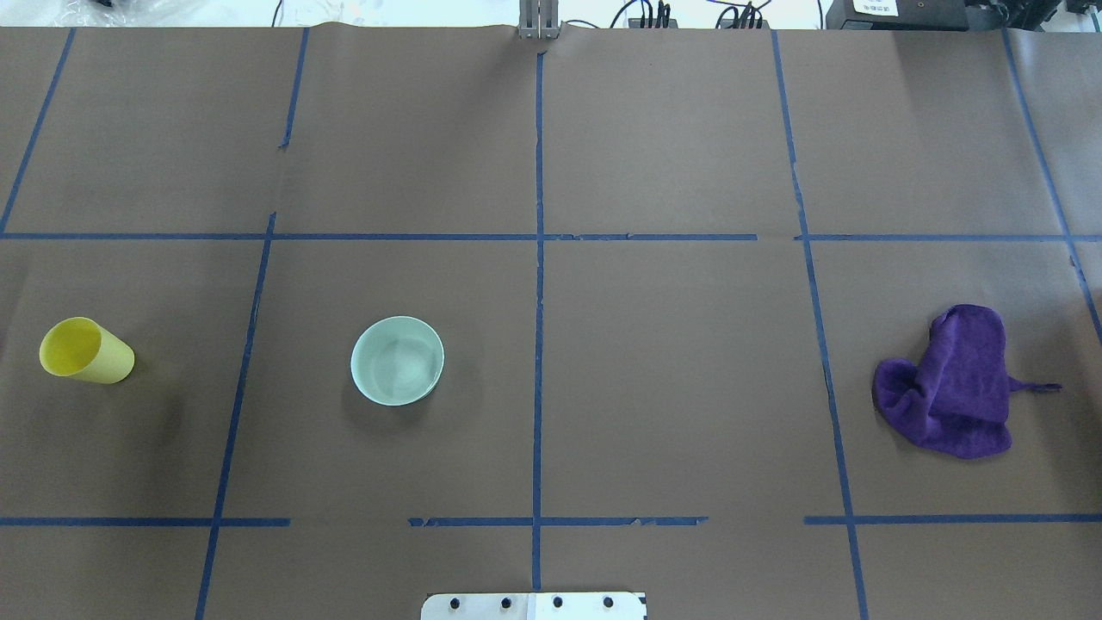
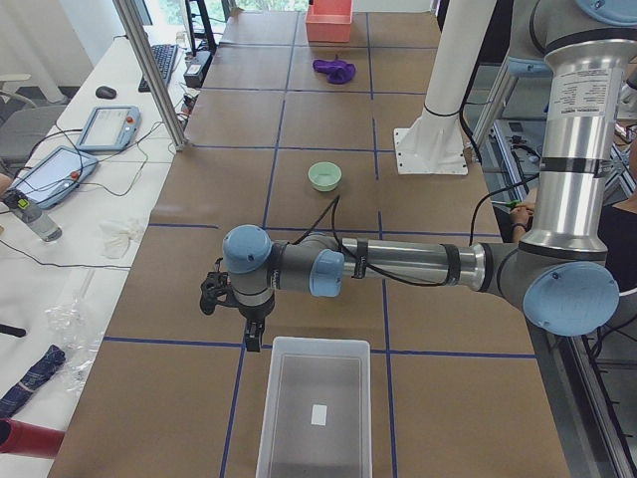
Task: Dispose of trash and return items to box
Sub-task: 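Reach the left gripper toward the yellow cup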
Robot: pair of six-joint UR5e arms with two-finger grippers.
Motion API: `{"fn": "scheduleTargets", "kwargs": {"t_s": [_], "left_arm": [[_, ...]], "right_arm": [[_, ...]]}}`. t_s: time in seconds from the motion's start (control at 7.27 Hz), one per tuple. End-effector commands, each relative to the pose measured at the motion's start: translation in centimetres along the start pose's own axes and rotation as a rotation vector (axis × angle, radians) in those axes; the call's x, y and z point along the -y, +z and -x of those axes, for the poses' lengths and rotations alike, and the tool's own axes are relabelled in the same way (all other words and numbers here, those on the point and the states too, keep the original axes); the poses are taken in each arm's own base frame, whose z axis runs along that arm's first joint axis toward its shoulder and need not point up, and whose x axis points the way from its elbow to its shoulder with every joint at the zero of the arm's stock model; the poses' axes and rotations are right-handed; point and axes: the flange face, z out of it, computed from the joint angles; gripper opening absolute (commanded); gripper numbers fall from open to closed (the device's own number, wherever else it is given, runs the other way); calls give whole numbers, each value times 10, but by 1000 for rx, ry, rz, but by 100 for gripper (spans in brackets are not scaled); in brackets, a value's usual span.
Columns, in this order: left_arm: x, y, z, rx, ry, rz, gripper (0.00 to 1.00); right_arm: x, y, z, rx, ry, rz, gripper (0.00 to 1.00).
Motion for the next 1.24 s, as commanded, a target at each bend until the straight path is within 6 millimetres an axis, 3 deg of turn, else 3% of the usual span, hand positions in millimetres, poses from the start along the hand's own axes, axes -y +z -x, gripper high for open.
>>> {"fn": "scheduleTargets", "kwargs": {"t_s": [0.0,0.14,0.41,0.55,0.69,0.83,1.1], "left_arm": [[1,-2,-2,-3,4,-6,100],[4,-15,-16,-6,29,-34,100],[8,-51,-103,-34,168,-109,100],[4,-55,-151,-66,112,-116,100],[1,-41,-169,-83,85,-102,100],[-19,-9,-178,-94,66,-60,100],[-84,49,-184,-184,18,-84,100]], "right_arm": [[1,-1,1,-1,-3,-2,100],[2,-1,1,1,-2,-2,100],[3,-4,4,3,-8,-7,100],[3,-4,5,3,-10,-7,100],[3,-3,6,3,-11,-6,100],[4,-4,7,4,-12,-8,100],[5,-12,16,11,-18,-23,100]]}}
